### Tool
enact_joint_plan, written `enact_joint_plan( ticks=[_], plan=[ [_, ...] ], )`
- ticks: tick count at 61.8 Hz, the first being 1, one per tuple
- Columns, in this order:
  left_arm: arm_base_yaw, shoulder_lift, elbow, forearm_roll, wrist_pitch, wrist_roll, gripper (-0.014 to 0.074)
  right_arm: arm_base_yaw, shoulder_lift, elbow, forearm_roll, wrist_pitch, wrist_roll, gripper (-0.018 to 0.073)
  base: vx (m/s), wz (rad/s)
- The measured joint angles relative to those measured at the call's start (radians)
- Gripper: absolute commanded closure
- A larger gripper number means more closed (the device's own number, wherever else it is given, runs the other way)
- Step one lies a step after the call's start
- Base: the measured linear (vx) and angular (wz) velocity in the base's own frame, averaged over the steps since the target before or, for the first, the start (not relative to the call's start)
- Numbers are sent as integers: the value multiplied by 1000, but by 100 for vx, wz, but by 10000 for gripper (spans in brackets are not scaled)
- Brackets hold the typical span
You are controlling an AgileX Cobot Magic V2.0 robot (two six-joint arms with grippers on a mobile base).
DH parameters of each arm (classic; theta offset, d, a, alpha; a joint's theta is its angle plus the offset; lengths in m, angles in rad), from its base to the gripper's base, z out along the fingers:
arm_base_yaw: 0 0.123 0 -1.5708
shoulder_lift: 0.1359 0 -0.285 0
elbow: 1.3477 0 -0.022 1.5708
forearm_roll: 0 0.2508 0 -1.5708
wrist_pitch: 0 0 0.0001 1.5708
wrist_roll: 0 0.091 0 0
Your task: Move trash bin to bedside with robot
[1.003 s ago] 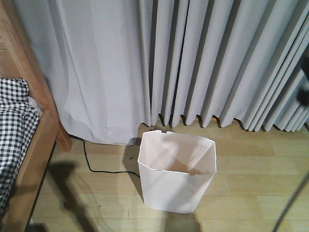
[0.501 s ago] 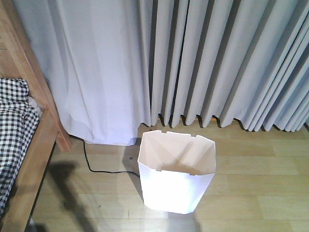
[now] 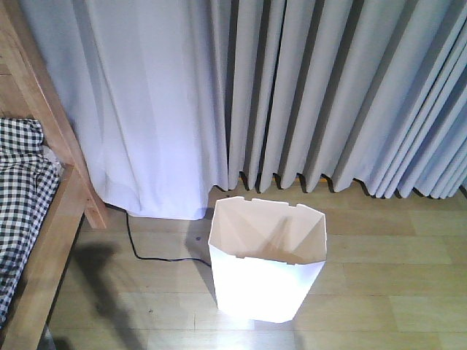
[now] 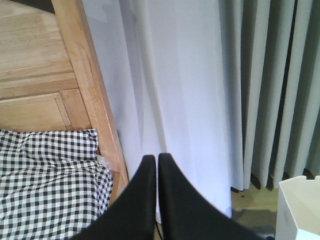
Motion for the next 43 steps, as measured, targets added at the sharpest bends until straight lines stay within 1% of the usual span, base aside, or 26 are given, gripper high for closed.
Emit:
enact_joint_plan(
  ticks=[26, 29, 31, 34, 37, 38, 39, 40, 43],
  plan=[
    [0, 0, 0, 0, 0, 0, 602, 0, 0, 3, 2, -1, 2, 570, 0, 0],
    [0, 0, 0, 0, 0, 0, 602, 0, 0, 8, -35, 6, 23, 570, 0, 0],
    [0, 0, 0, 0, 0, 0, 602, 0, 0, 11, -88, 17, 56, 570, 0, 0],
    [0, 0, 0, 0, 0, 0, 602, 0, 0, 10, -211, 40, 147, 570, 0, 0],
    [0, 0, 0, 0, 0, 0, 602, 0, 0, 10, -342, 54, 284, 570, 0, 0],
    [0, 0, 0, 0, 0, 0, 602, 0, 0, 10, -402, 57, 323, 570, 0, 0],
    [0, 0, 0, 0, 0, 0, 602, 0, 0, 10, -443, 61, 383, 570, 0, 0],
    [0, 0, 0, 0, 0, 0, 602, 0, 0, 10, -505, 64, 444, 570, 0, 0],
    [0, 0, 0, 0, 0, 0, 602, 0, 0, 10, -645, 69, 583, 570, 0, 0]
  ],
)
